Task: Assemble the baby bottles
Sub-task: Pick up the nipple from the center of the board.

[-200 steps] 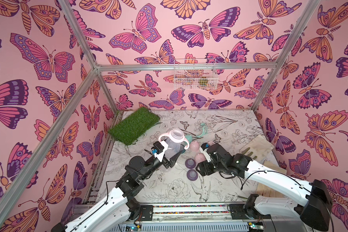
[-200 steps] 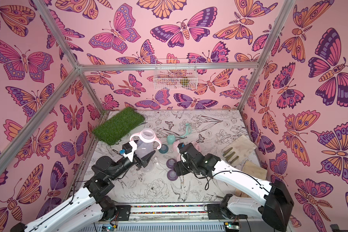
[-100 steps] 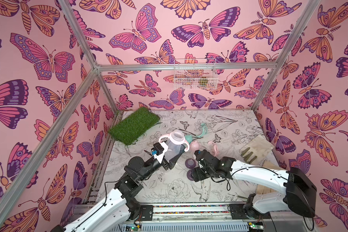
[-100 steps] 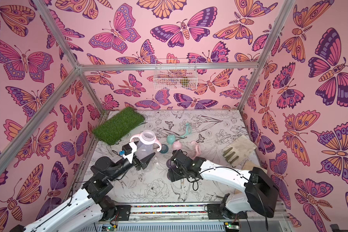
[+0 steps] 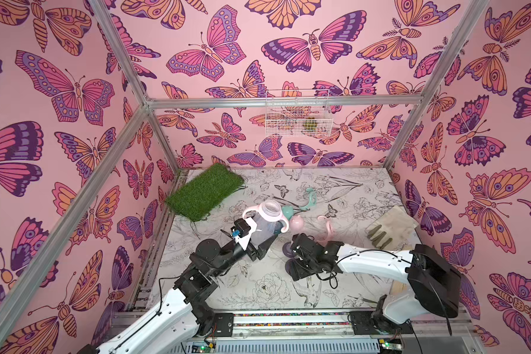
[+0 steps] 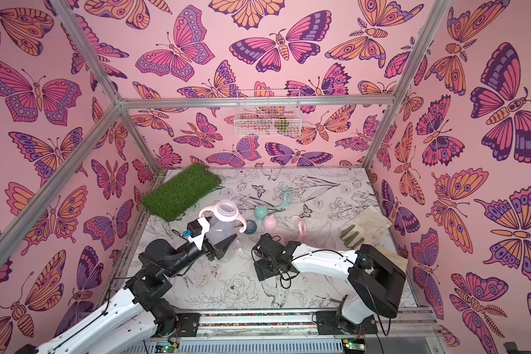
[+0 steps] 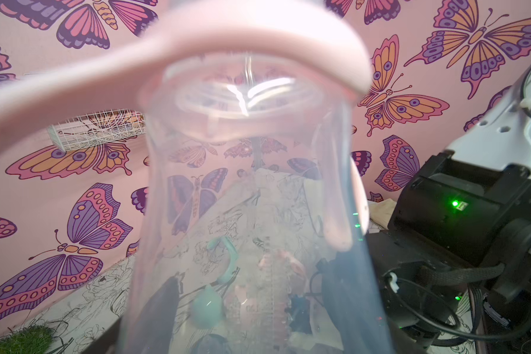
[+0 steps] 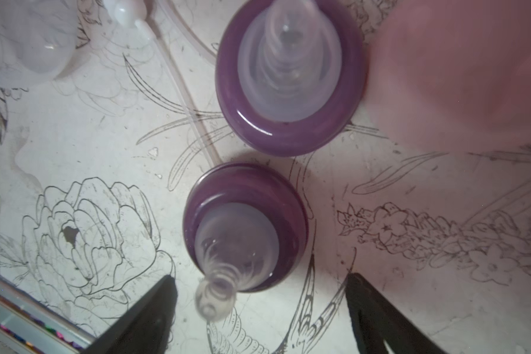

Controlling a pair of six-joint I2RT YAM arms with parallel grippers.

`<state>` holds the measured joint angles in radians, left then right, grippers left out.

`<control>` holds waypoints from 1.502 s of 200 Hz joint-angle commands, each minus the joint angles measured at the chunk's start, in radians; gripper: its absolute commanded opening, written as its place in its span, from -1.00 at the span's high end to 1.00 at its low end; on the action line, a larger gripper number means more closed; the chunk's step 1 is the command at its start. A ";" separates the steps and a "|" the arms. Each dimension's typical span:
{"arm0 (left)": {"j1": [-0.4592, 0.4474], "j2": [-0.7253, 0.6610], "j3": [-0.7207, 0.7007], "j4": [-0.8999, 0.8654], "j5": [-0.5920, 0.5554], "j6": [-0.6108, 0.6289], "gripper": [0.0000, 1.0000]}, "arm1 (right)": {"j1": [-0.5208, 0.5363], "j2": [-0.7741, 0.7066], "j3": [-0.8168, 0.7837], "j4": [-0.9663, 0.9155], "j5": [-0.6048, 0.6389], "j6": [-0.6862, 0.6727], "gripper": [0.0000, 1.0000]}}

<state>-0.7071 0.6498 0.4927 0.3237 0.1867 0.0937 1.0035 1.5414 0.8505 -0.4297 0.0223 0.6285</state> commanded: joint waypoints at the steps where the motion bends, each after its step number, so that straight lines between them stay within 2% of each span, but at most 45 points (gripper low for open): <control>1: 0.004 -0.012 0.003 0.008 0.000 0.012 1.00 | 0.007 0.024 0.045 0.004 0.015 -0.012 -0.79; 74: 0.004 -0.012 0.006 -0.002 -0.001 0.017 1.00 | 0.008 0.106 0.080 0.002 0.008 -0.027 -0.81; 202: 0.003 -0.013 0.010 -0.008 0.005 0.018 1.00 | 0.048 0.199 0.165 -0.126 0.114 -0.024 -0.76; 300: 0.003 -0.013 0.010 -0.013 0.008 0.023 1.00 | 0.059 0.241 0.198 -0.119 0.098 -0.026 -0.69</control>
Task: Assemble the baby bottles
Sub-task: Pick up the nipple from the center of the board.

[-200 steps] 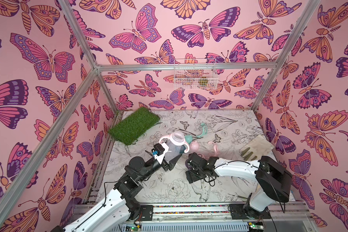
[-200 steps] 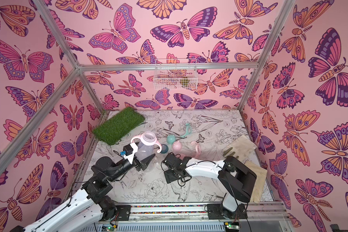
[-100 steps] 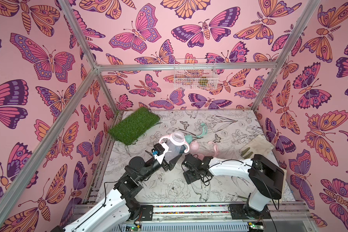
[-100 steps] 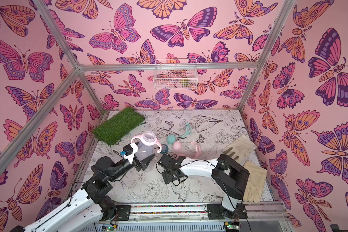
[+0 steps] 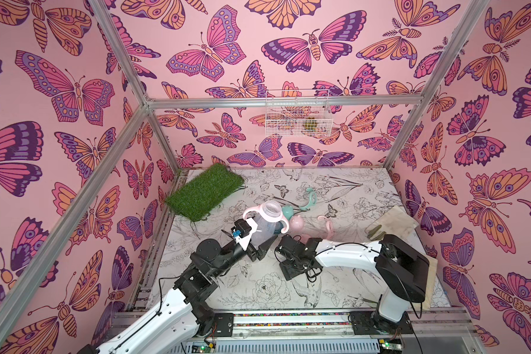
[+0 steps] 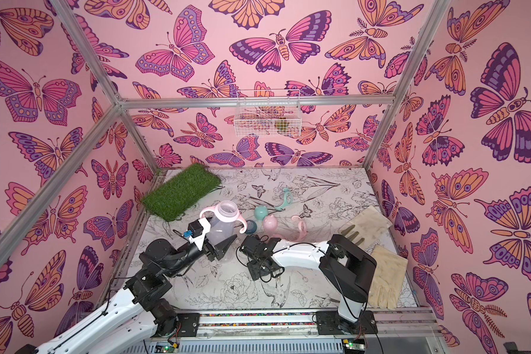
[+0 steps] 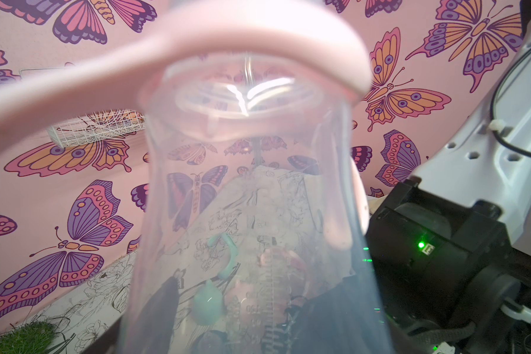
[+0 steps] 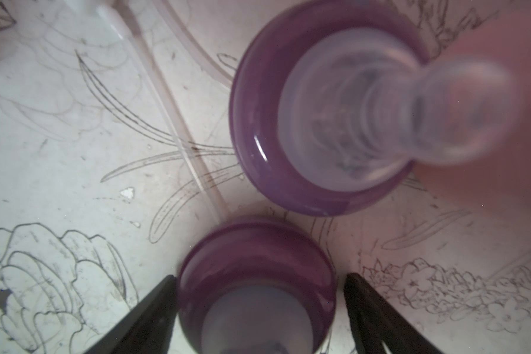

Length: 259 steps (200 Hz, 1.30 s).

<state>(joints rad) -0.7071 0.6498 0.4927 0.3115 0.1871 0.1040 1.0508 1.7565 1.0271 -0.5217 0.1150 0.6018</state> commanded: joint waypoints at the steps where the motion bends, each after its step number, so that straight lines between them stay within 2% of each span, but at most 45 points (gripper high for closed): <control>1: 0.003 -0.013 0.010 -0.001 0.008 0.013 1.00 | 0.011 0.026 0.022 -0.027 0.005 0.000 -0.69; 35: 0.003 -0.015 0.010 -0.002 0.009 0.014 1.00 | 0.015 0.028 0.019 -0.037 0.009 0.003 -0.57; 82: 0.003 -0.013 0.010 -0.003 0.009 0.014 1.00 | 0.023 0.013 0.031 -0.064 0.020 -0.002 -0.29; 139: 0.002 -0.015 0.011 -0.003 0.008 0.014 1.00 | 0.023 -0.040 0.104 -0.143 0.037 -0.053 -0.04; 194: 0.003 -0.022 0.007 0.004 0.005 0.013 1.00 | 0.006 -0.091 0.173 -0.211 0.037 -0.105 0.07; 259: 0.003 -0.047 -0.004 0.021 -0.018 0.013 1.00 | -0.075 -0.177 0.219 -0.230 -0.080 -0.195 0.12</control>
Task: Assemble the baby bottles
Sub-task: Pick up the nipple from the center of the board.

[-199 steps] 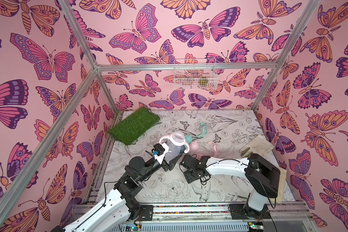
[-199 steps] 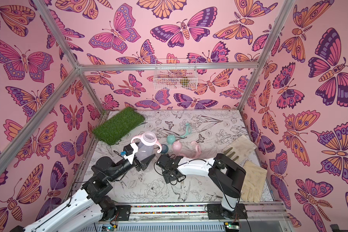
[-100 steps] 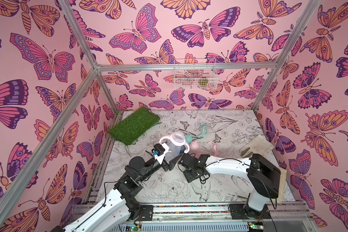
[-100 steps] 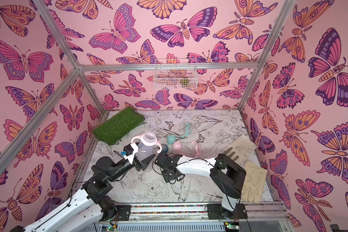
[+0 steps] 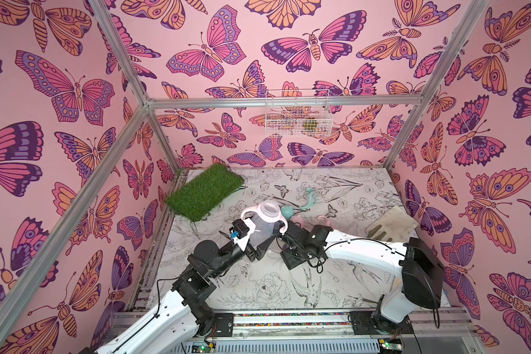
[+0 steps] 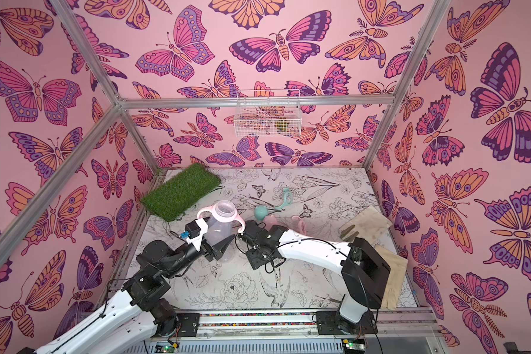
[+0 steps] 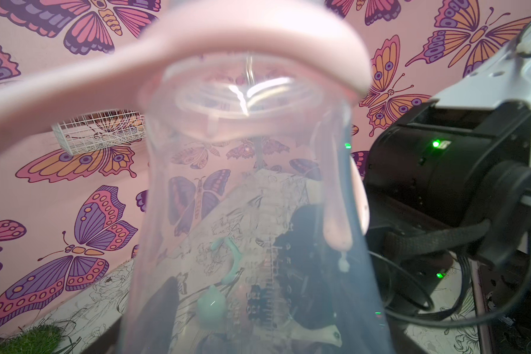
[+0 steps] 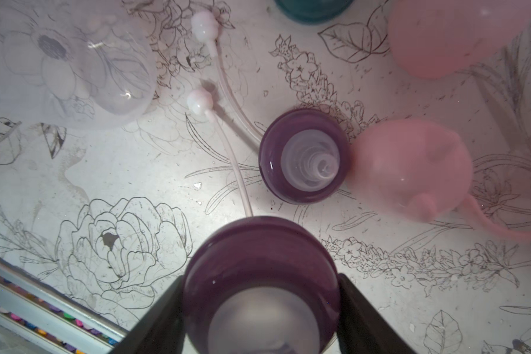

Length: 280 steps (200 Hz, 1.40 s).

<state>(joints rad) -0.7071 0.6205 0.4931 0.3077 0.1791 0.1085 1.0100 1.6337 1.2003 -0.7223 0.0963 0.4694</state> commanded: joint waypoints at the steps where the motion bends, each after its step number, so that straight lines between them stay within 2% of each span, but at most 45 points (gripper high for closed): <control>1: 0.003 -0.018 -0.005 0.025 -0.010 0.008 1.00 | -0.036 -0.054 0.047 -0.031 -0.063 -0.064 0.12; 43: 0.003 -0.002 -0.014 0.051 -0.016 0.005 1.00 | -0.074 -0.134 0.132 -0.110 -0.175 -0.184 0.12; 79: 0.003 0.006 -0.025 0.075 -0.020 0.002 1.00 | -0.077 -0.167 0.215 -0.200 -0.223 -0.243 0.12; 126: 0.003 0.010 -0.034 0.100 -0.015 -0.007 1.00 | -0.086 -0.240 0.231 -0.243 -0.170 -0.257 0.12; 168: 0.003 0.017 -0.040 0.107 0.000 -0.001 1.00 | -0.152 -0.260 0.274 -0.309 -0.143 -0.283 0.13; 222: 0.003 0.033 -0.104 0.191 0.014 -0.010 1.00 | -0.186 -0.203 0.608 -0.512 -0.096 -0.383 0.13; 280: 0.003 0.073 -0.218 0.313 0.030 -0.038 1.00 | -0.186 -0.132 0.874 -0.599 -0.098 -0.437 0.13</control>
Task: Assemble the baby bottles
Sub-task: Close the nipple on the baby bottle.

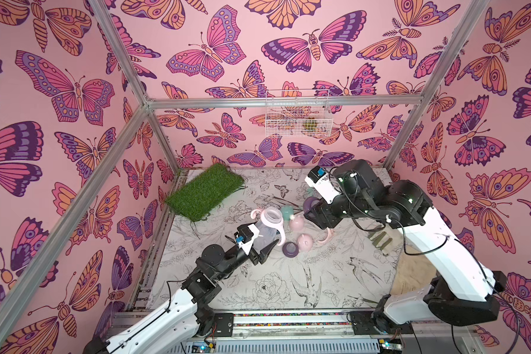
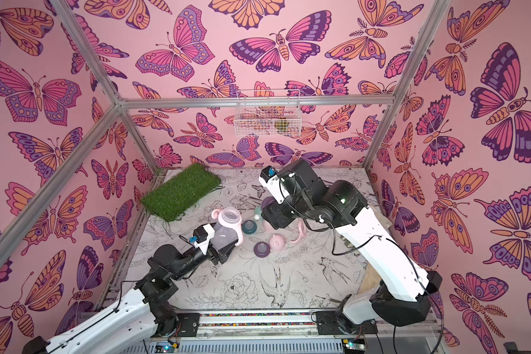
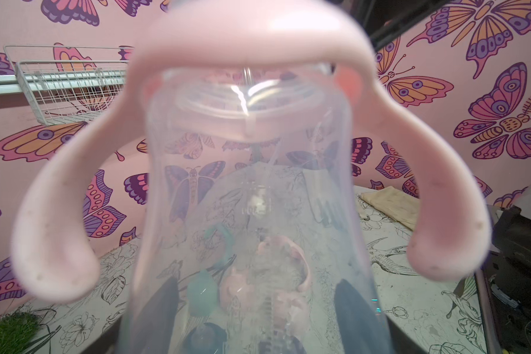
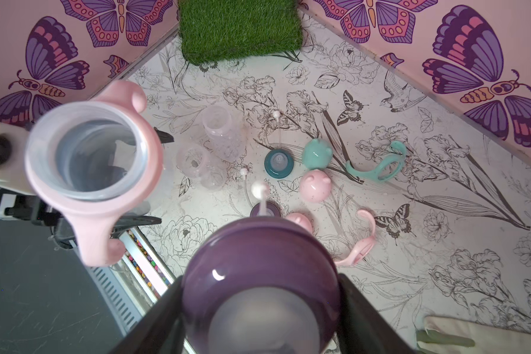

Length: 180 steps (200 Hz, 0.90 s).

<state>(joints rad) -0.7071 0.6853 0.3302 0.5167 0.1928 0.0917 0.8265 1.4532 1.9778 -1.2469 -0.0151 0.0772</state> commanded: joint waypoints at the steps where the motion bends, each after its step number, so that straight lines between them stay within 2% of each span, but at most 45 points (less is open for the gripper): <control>1: 0.003 0.009 -0.058 0.106 0.015 -0.021 1.00 | -0.003 0.050 0.100 -0.076 0.013 -0.045 0.13; 43: 0.001 0.035 -0.100 0.111 0.017 -0.018 1.00 | 0.000 0.103 0.221 -0.079 -0.059 -0.058 0.15; 107: -0.018 0.086 -0.105 0.111 0.030 -0.018 1.00 | 0.011 0.108 0.230 -0.060 -0.094 -0.072 0.16; 180: -0.027 0.118 -0.104 0.096 0.017 0.006 1.00 | 0.078 0.112 0.254 -0.039 -0.124 -0.077 0.16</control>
<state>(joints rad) -0.7273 0.7979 0.2375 0.5827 0.2092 0.0864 0.8806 1.5585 2.1952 -1.3003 -0.1162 0.0170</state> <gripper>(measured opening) 0.789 0.703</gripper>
